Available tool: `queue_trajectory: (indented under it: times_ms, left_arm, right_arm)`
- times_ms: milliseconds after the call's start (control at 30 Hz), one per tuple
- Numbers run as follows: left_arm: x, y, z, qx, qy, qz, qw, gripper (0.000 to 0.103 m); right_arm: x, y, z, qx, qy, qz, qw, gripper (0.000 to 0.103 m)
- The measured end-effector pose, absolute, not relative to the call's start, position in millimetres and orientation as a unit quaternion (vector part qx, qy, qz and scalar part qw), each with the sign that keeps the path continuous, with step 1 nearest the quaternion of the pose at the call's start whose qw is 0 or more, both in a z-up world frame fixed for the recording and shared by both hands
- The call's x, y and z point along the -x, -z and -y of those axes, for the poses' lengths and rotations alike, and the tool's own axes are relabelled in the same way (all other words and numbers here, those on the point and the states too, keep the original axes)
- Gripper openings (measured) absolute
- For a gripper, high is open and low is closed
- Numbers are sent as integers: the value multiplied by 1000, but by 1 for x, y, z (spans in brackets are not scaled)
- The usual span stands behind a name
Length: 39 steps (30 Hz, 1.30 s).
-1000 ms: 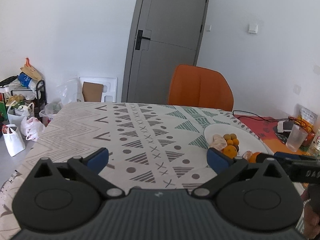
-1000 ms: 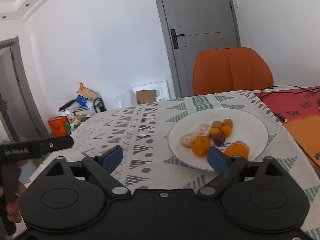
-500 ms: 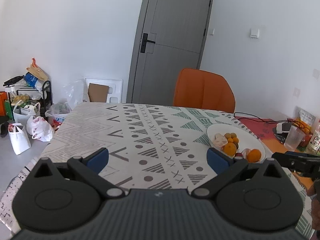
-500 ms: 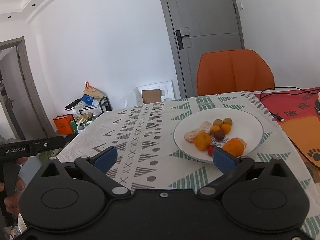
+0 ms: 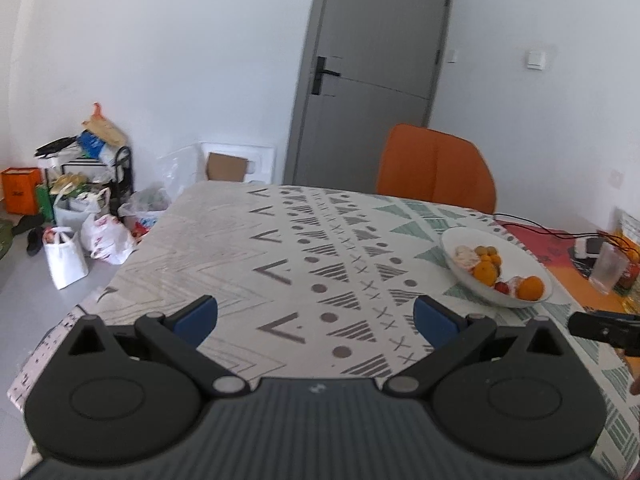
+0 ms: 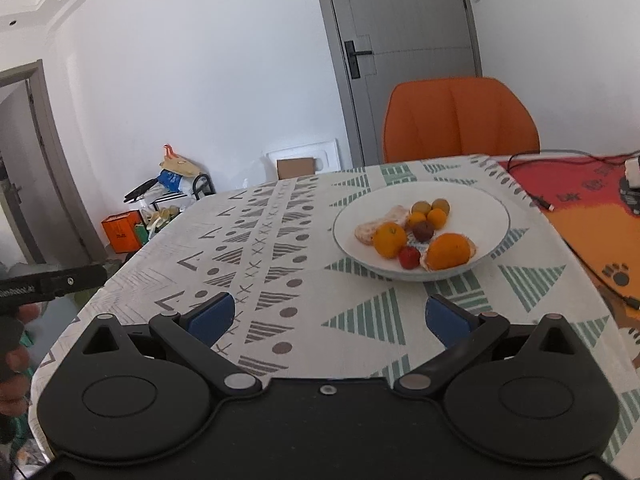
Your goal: Organize fruits
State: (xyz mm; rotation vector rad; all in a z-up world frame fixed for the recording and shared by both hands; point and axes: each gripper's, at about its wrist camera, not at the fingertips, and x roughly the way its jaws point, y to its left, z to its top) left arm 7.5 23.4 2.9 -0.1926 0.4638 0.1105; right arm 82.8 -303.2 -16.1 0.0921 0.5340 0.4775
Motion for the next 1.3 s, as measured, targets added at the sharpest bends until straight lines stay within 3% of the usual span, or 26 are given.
queue_trajectory:
  times_ms: [1300]
  left_arm:
    - [-7, 3, -3, 61, -33, -252, 965, 103]
  right_arm:
    - [-78, 14, 294, -29, -244, -257, 935, 103]
